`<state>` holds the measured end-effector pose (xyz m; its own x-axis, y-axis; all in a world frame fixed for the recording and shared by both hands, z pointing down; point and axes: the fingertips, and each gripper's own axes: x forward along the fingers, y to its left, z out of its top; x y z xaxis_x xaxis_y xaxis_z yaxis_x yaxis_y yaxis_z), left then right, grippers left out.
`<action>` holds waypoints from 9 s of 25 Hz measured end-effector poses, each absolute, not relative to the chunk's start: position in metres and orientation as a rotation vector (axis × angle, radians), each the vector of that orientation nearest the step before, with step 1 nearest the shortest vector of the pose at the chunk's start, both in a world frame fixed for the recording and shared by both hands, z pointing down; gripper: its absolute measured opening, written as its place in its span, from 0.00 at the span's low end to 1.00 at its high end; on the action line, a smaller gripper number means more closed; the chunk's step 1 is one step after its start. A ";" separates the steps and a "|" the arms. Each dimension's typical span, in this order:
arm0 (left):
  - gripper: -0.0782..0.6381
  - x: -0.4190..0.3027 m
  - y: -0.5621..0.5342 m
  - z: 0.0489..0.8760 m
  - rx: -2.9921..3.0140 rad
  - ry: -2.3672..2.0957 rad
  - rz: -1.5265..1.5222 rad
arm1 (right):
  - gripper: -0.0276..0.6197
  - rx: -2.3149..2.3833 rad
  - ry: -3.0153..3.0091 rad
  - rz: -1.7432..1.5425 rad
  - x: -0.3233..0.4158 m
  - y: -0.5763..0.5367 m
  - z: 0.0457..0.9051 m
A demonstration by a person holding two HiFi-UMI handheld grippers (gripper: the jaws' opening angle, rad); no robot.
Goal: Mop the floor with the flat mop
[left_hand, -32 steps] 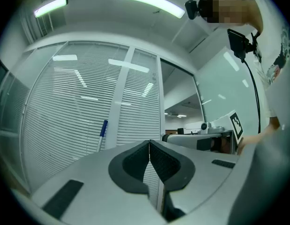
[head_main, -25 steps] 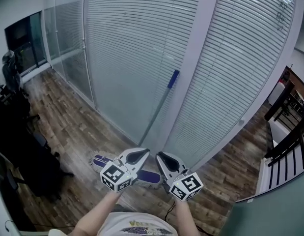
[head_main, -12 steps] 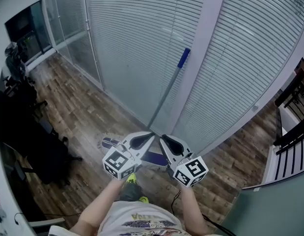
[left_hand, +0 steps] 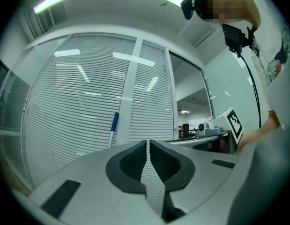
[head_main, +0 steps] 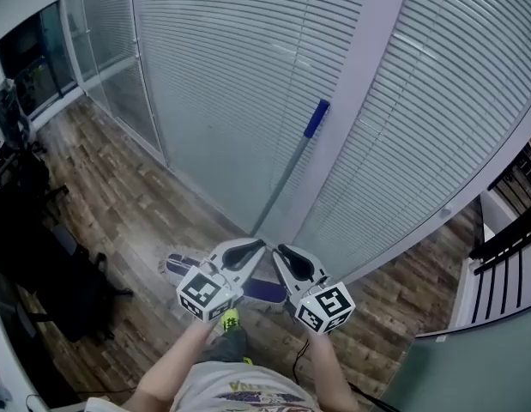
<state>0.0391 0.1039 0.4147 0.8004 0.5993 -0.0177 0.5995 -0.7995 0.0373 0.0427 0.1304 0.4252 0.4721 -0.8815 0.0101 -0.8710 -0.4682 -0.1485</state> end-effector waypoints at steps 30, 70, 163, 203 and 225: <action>0.13 0.295 0.041 0.441 2.867 1.287 -0.010 | 0.25 -2.875 1.162 -0.218 0.308 0.065 0.450; 0.28 0.392 0.059 0.412 3.066 0.893 -0.027 | 0.25 -2.676 1.444 -0.325 0.427 0.069 0.479; 0.23 0.019 0.122 0.353 3.406 -0.038 0.094 | 0.24 -1.130 3.061 0.126 -0.035 0.074 0.471; 0.22 -0.028 0.289 0.403 3.106 -0.860 0.173 | 0.39 -0.399 1.326 -1.636 -0.037 0.247 0.611; 0.22 0.029 0.379 0.387 3.132 -0.894 0.198 | 0.41 -0.067 1.540 -2.058 -0.010 0.322 0.590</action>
